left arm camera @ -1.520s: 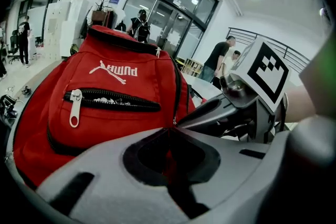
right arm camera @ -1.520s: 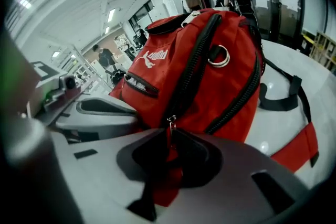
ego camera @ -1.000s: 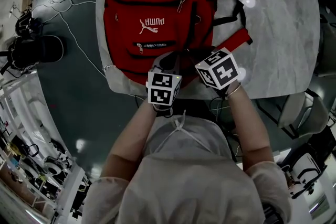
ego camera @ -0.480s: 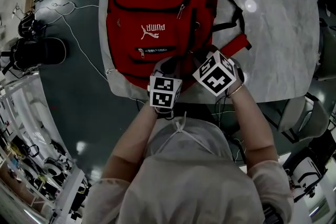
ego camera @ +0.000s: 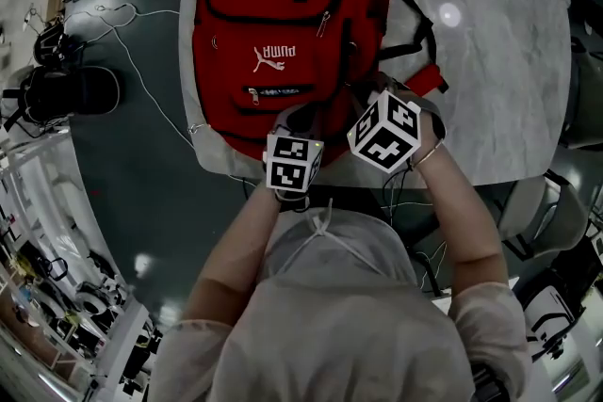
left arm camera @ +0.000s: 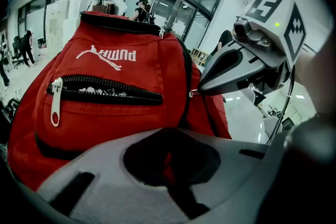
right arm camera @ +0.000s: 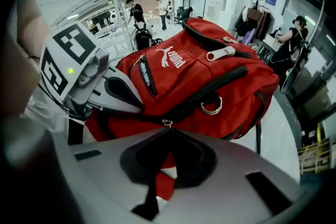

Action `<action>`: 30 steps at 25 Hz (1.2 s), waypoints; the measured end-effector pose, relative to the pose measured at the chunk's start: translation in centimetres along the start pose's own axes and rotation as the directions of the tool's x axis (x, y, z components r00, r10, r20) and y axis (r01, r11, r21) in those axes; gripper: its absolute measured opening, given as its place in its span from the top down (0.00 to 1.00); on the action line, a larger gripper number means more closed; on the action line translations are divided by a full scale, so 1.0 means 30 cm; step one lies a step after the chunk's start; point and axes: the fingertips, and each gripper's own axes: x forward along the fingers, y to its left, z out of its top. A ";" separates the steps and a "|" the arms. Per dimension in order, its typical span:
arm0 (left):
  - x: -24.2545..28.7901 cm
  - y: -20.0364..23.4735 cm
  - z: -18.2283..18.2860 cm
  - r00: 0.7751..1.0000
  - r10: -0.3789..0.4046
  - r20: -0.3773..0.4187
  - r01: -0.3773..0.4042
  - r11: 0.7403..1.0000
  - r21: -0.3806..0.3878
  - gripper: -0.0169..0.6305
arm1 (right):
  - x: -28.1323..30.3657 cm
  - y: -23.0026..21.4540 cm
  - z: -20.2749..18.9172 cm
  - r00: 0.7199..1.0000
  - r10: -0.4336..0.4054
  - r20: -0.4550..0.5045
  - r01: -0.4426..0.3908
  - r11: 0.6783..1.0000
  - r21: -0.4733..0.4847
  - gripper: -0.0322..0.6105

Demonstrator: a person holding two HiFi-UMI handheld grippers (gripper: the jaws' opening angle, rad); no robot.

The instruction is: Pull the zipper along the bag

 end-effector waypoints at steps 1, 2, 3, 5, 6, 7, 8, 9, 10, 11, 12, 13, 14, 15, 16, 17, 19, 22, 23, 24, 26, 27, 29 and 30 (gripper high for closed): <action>0.001 0.001 0.000 1.000 -0.003 -0.001 0.003 1.000 -0.005 0.94 | -0.007 -0.011 0.004 1.000 -0.021 -0.001 0.021 0.999 -0.025 0.91; 0.001 0.001 0.000 1.000 -0.006 -0.002 0.006 1.000 -0.009 0.94 | -0.014 -0.024 0.009 0.999 -0.044 -0.001 0.044 0.998 -0.045 0.91; 0.000 0.001 -0.001 1.000 -0.008 -0.002 0.008 1.000 -0.012 0.94 | -0.022 -0.037 0.014 0.998 -0.065 0.001 0.065 0.996 -0.057 0.91; 0.000 0.001 -0.003 1.000 -0.011 -0.002 0.011 1.000 -0.016 0.94 | -0.034 -0.060 0.023 0.995 -0.101 0.010 0.101 0.993 -0.062 0.91; 0.001 0.001 -0.003 1.000 -0.012 -0.003 0.012 1.000 -0.019 0.94 | -0.039 -0.068 0.026 0.993 -0.114 0.013 0.115 0.991 -0.066 0.91; 0.002 0.001 -0.002 1.000 -0.013 -0.003 0.013 1.000 -0.021 0.94 | -0.042 -0.074 0.027 0.992 -0.125 0.014 0.126 0.989 -0.075 0.91; 0.002 0.000 -0.002 1.000 -0.015 -0.004 0.015 1.000 -0.023 0.94 | -0.044 -0.078 0.028 0.991 -0.136 0.013 0.136 0.987 -0.090 0.91; 0.003 -0.001 -0.001 1.000 -0.016 -0.004 0.016 1.000 -0.024 0.94 | -0.047 -0.082 0.030 0.989 -0.147 0.012 0.148 0.983 -0.111 0.91; 0.003 -0.001 0.000 1.000 -0.017 -0.004 0.017 1.000 -0.025 0.94 | -0.050 -0.087 0.033 0.987 -0.161 0.013 0.161 0.978 -0.134 0.91; 0.002 0.000 0.001 1.000 -0.017 -0.003 0.017 1.000 -0.025 0.94 | -0.054 -0.093 0.038 0.984 -0.175 0.016 0.176 0.972 -0.156 0.91; 0.002 0.001 0.002 1.000 -0.018 -0.002 0.018 1.000 -0.025 0.94 | -0.058 -0.099 0.042 0.982 -0.188 0.017 0.188 0.967 -0.173 0.91; 0.003 0.002 0.002 1.000 -0.018 0.000 0.018 1.000 -0.025 0.94 | -0.061 -0.106 0.046 0.980 -0.198 0.017 0.198 0.962 -0.187 0.91; 0.003 0.002 0.002 1.000 -0.018 0.000 0.018 1.000 -0.025 0.94 | -0.065 -0.111 0.048 0.979 -0.205 0.016 0.204 0.959 -0.199 0.91; 0.003 0.001 0.001 1.000 -0.019 0.000 0.019 0.999 -0.026 0.94 | -0.068 -0.117 0.051 0.977 -0.211 0.015 0.209 0.955 -0.211 0.91; 0.003 0.000 0.001 1.000 -0.020 0.000 0.020 0.999 -0.027 0.94 | -0.072 -0.122 0.054 0.976 -0.217 0.015 0.215 0.951 -0.223 0.91; 0.003 0.000 0.001 1.000 -0.022 -0.001 0.022 0.999 -0.028 0.94 | -0.076 -0.128 0.058 0.975 -0.222 0.014 0.220 0.948 -0.231 0.91; 0.003 0.001 0.002 1.000 -0.026 -0.003 0.026 0.999 -0.032 0.94 | -0.083 -0.141 0.066 0.973 -0.229 0.014 0.226 0.945 -0.236 0.91; 0.005 0.003 0.000 1.000 -0.031 -0.005 0.030 0.999 -0.036 0.94 | -0.086 -0.154 0.073 0.970 -0.243 0.009 0.238 0.939 -0.249 0.91; 0.005 0.003 -0.002 0.999 -0.032 -0.006 0.031 0.999 -0.037 0.94 | -0.088 -0.156 0.075 0.969 -0.248 0.006 0.241 0.936 -0.256 0.91; 0.004 0.002 -0.005 0.999 -0.032 -0.008 0.031 0.999 -0.037 0.94 | -0.090 -0.159 0.078 0.968 -0.252 0.004 0.245 0.934 -0.261 0.91; 0.003 0.002 -0.006 1.000 -0.028 -0.008 0.028 0.999 -0.034 0.94 | -0.100 -0.173 0.088 0.964 -0.265 0.004 0.256 0.928 -0.270 0.91; 0.004 0.002 -0.005 1.000 -0.026 -0.007 0.026 0.999 -0.032 0.94 | -0.106 -0.185 0.094 0.962 -0.274 0.004 0.265 0.924 -0.275 0.91; 0.008 0.002 -0.003 1.000 -0.021 -0.004 0.021 0.999 -0.024 0.94 | -0.121 -0.214 0.107 0.954 -0.299 0.006 0.288 0.914 -0.286 0.91; 0.009 0.003 -0.003 1.000 -0.020 -0.003 0.020 1.000 -0.022 0.94 | -0.129 -0.229 0.116 0.950 -0.312 0.008 0.301 0.910 -0.286 0.91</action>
